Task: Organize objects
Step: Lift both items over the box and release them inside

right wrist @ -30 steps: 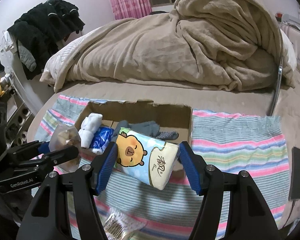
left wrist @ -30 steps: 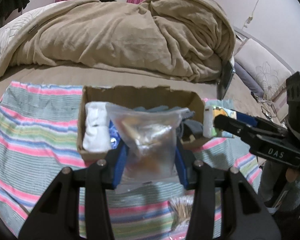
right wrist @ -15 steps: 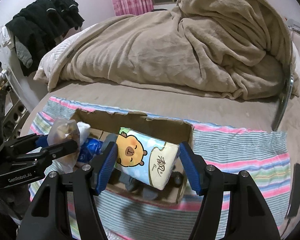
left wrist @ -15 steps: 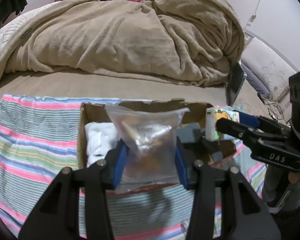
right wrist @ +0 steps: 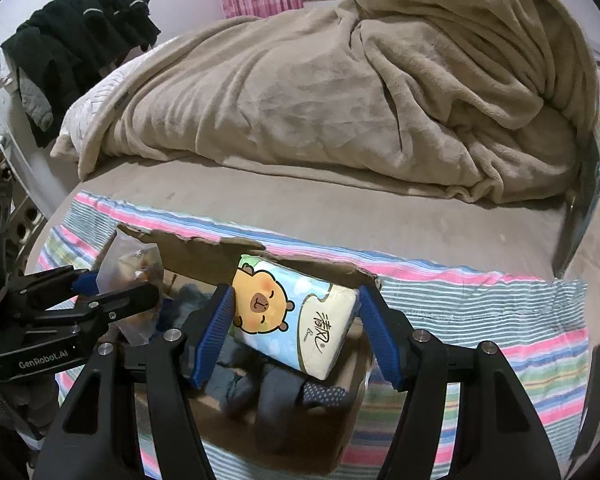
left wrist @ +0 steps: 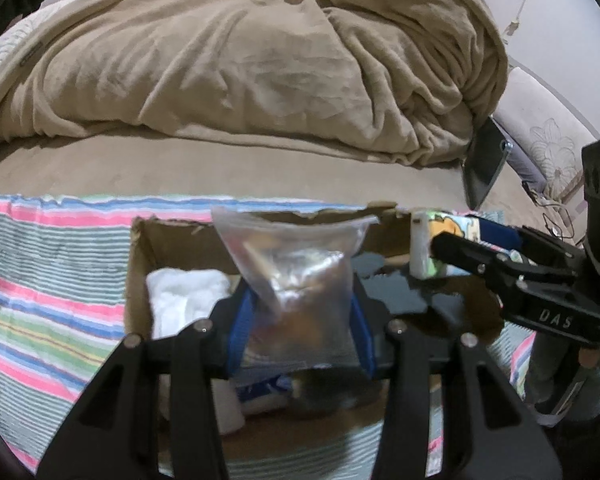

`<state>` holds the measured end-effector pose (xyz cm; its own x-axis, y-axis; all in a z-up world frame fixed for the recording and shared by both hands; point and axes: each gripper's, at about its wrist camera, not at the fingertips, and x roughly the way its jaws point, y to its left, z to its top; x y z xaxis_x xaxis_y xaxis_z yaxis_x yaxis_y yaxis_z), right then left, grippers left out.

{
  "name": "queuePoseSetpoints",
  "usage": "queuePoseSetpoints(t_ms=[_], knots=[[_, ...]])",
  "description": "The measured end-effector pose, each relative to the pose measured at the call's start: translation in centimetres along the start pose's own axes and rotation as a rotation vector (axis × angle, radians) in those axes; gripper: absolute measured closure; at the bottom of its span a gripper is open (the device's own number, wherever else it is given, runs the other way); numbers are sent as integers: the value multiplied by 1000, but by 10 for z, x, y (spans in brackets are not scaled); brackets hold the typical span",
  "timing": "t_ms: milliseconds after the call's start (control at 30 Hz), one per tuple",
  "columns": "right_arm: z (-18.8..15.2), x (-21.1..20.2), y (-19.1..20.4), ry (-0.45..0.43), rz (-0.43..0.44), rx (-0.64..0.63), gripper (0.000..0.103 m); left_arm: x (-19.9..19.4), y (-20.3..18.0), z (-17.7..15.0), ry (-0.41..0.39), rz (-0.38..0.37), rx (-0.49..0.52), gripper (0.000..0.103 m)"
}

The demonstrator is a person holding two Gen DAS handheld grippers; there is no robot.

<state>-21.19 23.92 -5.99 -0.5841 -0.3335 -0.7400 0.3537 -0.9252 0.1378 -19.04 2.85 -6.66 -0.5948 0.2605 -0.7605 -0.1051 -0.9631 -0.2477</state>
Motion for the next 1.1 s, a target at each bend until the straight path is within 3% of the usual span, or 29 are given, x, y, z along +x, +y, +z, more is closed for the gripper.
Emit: queuePoseSetpoints(t_ms=[267, 367, 433, 500, 1100], knots=[[-2, 10, 0, 16, -3, -21, 35, 16, 5, 1, 27, -3, -12, 55], [-1, 9, -1, 16, 0, -17, 34, 14, 4, 2, 23, 11, -12, 49], [0, 5, -1, 0, 3, -12, 30, 11, 3, 3, 15, 10, -8, 41], [1, 0, -2, -22, -5, -8, 17, 6, 3, 3, 1, 10, -17, 34], [-6, -65, 14, -70, -29, 13, 15, -71, -5, -12, -82, 16, -28, 34]])
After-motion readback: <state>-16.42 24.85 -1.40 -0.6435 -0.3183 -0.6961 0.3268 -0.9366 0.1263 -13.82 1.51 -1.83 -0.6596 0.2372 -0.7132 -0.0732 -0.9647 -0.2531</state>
